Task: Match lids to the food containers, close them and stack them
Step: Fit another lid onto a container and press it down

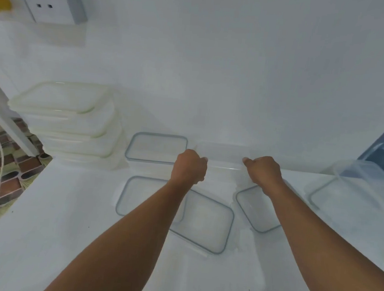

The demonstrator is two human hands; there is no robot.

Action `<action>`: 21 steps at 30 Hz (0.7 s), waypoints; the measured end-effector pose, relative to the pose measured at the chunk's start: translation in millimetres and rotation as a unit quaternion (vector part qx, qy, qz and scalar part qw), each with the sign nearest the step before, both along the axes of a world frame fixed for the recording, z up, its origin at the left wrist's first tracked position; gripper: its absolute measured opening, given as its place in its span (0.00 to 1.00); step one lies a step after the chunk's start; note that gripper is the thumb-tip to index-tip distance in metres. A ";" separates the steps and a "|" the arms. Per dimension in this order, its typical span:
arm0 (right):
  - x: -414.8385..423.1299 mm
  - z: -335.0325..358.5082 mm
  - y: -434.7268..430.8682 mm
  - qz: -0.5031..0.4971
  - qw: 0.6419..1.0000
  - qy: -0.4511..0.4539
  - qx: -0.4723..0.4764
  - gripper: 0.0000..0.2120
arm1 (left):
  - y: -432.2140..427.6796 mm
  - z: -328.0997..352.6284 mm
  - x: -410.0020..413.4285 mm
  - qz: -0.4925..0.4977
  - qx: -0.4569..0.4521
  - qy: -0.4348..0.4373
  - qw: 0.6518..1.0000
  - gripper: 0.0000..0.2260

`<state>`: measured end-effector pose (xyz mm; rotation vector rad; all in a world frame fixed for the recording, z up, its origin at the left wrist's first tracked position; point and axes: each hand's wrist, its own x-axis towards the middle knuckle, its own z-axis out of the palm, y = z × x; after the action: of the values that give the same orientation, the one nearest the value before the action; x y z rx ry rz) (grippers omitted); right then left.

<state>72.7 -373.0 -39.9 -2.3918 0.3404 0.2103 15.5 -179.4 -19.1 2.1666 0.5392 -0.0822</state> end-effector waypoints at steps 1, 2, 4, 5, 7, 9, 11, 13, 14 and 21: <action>-2.6 2.2 -0.4 -0.004 1.000 -0.005 0.012 0.26 | 0.1 0.8 -0.7 0.005 -0.010 -0.007 1.000 0.13; -5.4 5.6 -2.2 -0.007 0.999 -0.015 0.027 0.24 | 0.3 1.2 -1.6 0.008 -0.018 -0.017 1.000 0.13; -16.0 22.3 -6.3 -0.011 0.997 -0.044 0.055 0.24 | 1.7 5.8 -5.3 0.006 -0.016 -0.053 0.998 0.14; -22.6 32.8 -8.0 -0.007 0.996 -0.064 0.056 0.25 | 3.8 10.0 -8.2 0.008 -0.012 -0.078 0.997 0.15; -38.1 55.4 -11.5 0.004 0.991 -0.119 0.067 0.25 | 9.9 23.4 -16.1 0.022 -0.017 -0.140 0.990 0.15; -54.1 74.8 -14.1 0.010 0.977 -0.177 0.119 0.22 | 16.9 43.9 -31.8 0.036 -0.050 -0.199 0.978 0.12; -75.3 91.6 -16.1 0.012 0.956 -0.227 0.186 0.19 | 23.2 68.3 -56.3 0.045 -0.103 -0.252 0.961 0.14; -102.4 108.8 -18.8 0.017 0.931 -0.262 0.252 0.14 | 29.3 92.4 -86.7 0.050 -0.144 -0.296 0.943 0.12; -118.3 116.4 -20.3 0.026 0.920 -0.271 0.284 0.13 | 32.3 101.8 -103.3 0.050 -0.161 -0.311 0.935 0.10; -215.7 123.8 -25.7 0.043 0.885 -0.269 0.377 0.13 | 42.8 111.0 -213.3 0.051 -0.288 -0.310 0.905 0.14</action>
<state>-142.9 -398.7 83.8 -1.5936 -0.1088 -0.2507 -197.8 -136.6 91.9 1.4635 0.2105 0.4426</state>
